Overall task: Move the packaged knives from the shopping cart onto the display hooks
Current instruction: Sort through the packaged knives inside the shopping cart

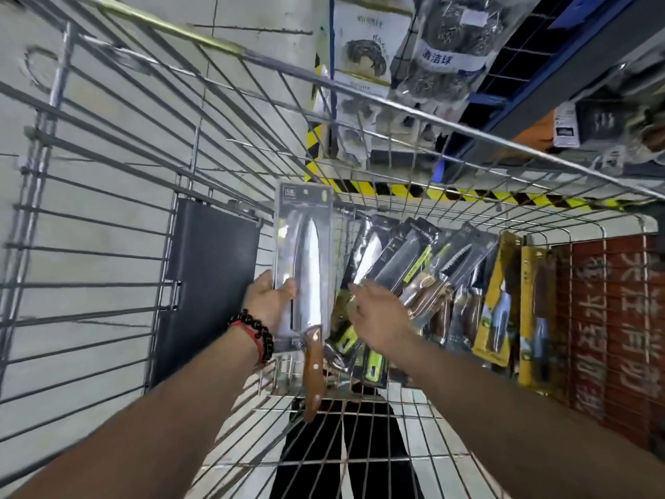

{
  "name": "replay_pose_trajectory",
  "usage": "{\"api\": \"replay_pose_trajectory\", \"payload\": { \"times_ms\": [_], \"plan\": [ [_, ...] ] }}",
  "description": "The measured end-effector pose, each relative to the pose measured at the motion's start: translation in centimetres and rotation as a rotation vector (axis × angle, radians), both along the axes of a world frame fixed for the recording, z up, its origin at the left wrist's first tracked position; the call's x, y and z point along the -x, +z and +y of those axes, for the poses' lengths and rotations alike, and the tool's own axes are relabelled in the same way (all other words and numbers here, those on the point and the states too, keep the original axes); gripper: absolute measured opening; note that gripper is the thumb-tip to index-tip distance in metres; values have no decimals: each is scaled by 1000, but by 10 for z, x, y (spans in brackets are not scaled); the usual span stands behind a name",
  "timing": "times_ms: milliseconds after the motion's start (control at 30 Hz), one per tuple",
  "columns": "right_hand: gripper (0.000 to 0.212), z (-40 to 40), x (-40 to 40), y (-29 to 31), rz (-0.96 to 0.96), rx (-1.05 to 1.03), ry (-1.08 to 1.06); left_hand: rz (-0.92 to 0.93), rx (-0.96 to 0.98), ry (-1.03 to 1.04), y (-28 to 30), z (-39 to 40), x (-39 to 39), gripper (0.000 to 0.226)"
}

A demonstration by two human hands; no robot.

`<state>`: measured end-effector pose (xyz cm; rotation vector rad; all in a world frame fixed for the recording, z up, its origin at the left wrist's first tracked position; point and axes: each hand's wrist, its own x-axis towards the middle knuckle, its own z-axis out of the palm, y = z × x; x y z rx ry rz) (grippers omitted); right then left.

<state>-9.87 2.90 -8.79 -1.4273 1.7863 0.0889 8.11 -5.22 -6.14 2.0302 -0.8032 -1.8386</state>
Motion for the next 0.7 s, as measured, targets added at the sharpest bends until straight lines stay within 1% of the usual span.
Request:
{"api": "replay_pose_trajectory", "payload": {
  "times_ms": [33,67,100,167,200,233,300,333,400,433,500,567,633,700],
  "plan": [
    [52,-6,-1,-12,75,23,190,14,-5,-17,-8,-2,-3,49],
    [53,-13,-3,-24,132,43,348,9,10,-30,-15,-3,-4,40],
    [53,-18,-7,-35,173,40,484,-3,22,-55,-17,-3,-3,26],
    [47,-29,-15,-53,255,0,697,-7,42,-128,-24,-3,2,19],
    [46,-31,-18,-60,293,-36,780,-23,52,-163,-27,-3,4,22],
    [47,-29,-20,-66,317,-65,833,-55,71,-174,-28,-2,8,30],
    [51,-19,-19,-76,339,-35,866,-88,20,-163,-42,-3,12,42],
    [53,-14,-15,-78,342,7,866,-93,-21,-169,-49,-4,14,43],
    [52,-4,-5,-76,345,85,871,-111,-58,-196,-66,-5,16,36],
    [52,0,0,-77,343,97,879,-137,-75,-214,-69,-6,19,43],
    [53,7,12,-74,336,63,892,-157,-138,-260,-73,-5,22,52],
    [53,11,20,-71,325,33,865,-194,-149,-286,-81,-2,24,56],
    [52,17,29,-68,302,36,840,-233,-147,-267,-84,1,25,52],
    [52,26,34,-66,286,29,846,-314,-54,-312,-86,7,27,34]
  ]
}}
